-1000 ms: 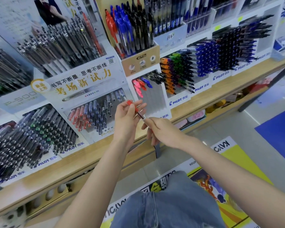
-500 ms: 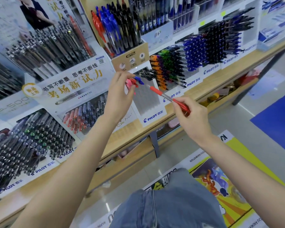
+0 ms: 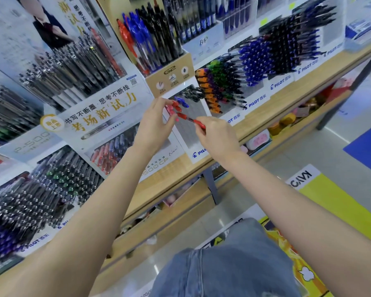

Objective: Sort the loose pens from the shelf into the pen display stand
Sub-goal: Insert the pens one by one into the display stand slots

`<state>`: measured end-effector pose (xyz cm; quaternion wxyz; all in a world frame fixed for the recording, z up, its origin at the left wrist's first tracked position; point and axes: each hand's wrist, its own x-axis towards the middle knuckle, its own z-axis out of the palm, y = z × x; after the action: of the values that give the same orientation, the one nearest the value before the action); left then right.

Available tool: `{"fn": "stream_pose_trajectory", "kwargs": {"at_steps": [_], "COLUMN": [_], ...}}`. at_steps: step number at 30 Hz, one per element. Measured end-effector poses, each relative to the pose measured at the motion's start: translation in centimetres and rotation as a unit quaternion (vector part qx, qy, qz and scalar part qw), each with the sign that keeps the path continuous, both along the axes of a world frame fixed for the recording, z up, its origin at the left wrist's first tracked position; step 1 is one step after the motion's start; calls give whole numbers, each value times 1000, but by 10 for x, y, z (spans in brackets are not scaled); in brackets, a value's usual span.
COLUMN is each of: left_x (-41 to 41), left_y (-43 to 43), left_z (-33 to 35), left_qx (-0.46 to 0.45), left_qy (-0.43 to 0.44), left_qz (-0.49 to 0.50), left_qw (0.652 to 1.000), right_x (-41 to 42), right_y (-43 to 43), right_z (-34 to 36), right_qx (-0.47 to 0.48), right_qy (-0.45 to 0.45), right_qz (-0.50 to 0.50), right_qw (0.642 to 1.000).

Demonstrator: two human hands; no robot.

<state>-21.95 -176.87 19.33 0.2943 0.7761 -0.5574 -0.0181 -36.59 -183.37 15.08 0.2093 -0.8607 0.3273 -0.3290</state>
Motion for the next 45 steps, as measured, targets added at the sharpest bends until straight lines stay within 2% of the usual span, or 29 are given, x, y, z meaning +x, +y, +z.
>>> {"fn": "stream_pose_trajectory", "kwargs": {"at_steps": [9,18,24,29,34,45], "left_x": [3,7,6,5,3,4], "left_y": [-3,-5,-5,-6,-6,-6], "left_z": [-6,-10,-11,-13,-16,-14], "left_qx": [-16,-21,-28,-37,-46,-53], "left_qy": [-9,-6,5,19,38,42], "left_qz": [7,4,8,15,16,13], "left_qw": [1000,1000,1000,999,998,998], "right_x": [5,44,53,22,15,39], "right_y": [-4,-14,-14,-5,-3,-17], "right_z": [4,2,6,16,12,3], "right_qx": [21,-5,19,18,-12,38], "right_qy": [46,104,125,18,-35,30], "right_qz": [-5,-4,-7,38,62,26], "right_qw": [999,995,992,999,997,998]}}
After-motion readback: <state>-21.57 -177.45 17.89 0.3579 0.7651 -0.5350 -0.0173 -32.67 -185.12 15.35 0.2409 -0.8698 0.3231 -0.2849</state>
